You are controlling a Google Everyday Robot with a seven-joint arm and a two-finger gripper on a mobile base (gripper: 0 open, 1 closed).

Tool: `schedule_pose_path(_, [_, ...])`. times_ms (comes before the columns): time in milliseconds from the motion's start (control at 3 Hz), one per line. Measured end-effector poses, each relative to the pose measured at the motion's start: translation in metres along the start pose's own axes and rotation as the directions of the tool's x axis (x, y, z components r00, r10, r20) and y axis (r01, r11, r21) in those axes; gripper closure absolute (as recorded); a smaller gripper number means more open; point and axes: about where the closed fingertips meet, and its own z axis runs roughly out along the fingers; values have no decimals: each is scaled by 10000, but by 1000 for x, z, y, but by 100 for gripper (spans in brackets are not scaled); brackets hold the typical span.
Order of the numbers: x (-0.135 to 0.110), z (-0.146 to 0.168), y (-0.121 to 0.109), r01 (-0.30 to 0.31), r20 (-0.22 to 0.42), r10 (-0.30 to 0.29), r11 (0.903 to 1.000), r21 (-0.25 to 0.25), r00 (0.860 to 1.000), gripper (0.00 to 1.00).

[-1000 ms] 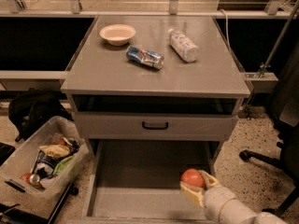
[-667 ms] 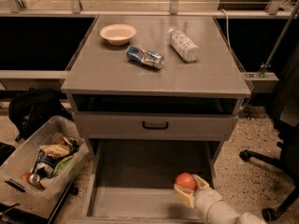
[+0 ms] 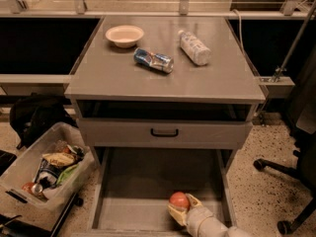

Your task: Place apple into middle drawer

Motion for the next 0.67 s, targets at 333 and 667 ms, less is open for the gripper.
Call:
schedule_pose_path(333, [0,0,0,11,2,-11,10000,7,10000,100])
schedule_pose_path(667, [0,0,0,11,2,-11,10000,7,10000,81])
